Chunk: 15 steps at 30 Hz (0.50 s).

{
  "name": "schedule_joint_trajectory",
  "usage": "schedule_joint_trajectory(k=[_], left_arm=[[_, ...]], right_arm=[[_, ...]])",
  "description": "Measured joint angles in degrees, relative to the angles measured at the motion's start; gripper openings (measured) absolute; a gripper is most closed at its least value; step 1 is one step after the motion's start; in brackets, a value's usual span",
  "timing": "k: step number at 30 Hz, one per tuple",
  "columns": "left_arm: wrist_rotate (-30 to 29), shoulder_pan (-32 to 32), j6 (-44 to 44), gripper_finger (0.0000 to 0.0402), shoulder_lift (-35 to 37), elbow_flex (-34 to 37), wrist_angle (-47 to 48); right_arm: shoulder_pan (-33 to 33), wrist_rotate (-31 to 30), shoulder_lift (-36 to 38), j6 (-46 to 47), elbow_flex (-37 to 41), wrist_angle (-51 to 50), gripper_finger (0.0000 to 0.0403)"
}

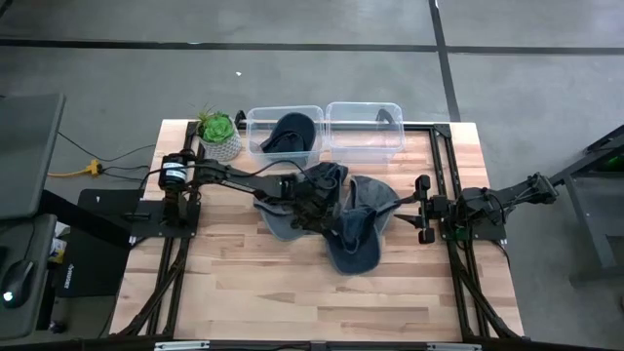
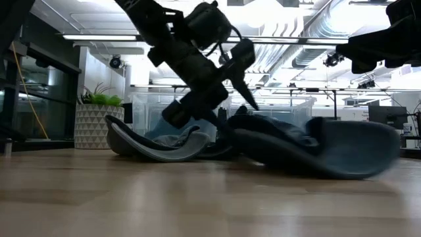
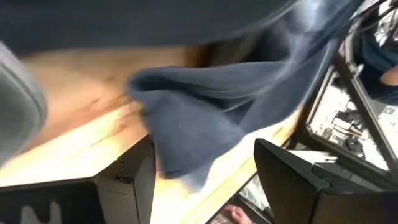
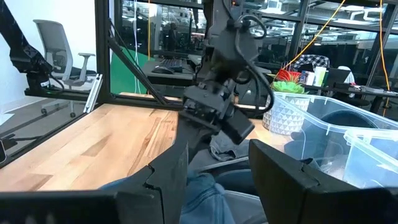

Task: Pick & Place hat
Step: Put the bottom dark blue cap into the left transparent bin

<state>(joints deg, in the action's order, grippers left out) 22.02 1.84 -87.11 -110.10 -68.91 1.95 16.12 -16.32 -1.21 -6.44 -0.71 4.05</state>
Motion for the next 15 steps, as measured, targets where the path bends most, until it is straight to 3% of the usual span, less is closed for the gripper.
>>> schedule_joint_trajectory(k=[11,15], left_arm=[[1.28,-0.38,-1.7,0.0213,-1.49,0.21,-2.54],[0.0,-0.38,-1.25,0.0192,-1.49,0.21,-2.53]], right_arm=[[0.0,0.02,0.0,0.0,0.0,0.02,0.0165],[0.0,0.01,0.0,0.0,-0.01,0.02,0.0165]])
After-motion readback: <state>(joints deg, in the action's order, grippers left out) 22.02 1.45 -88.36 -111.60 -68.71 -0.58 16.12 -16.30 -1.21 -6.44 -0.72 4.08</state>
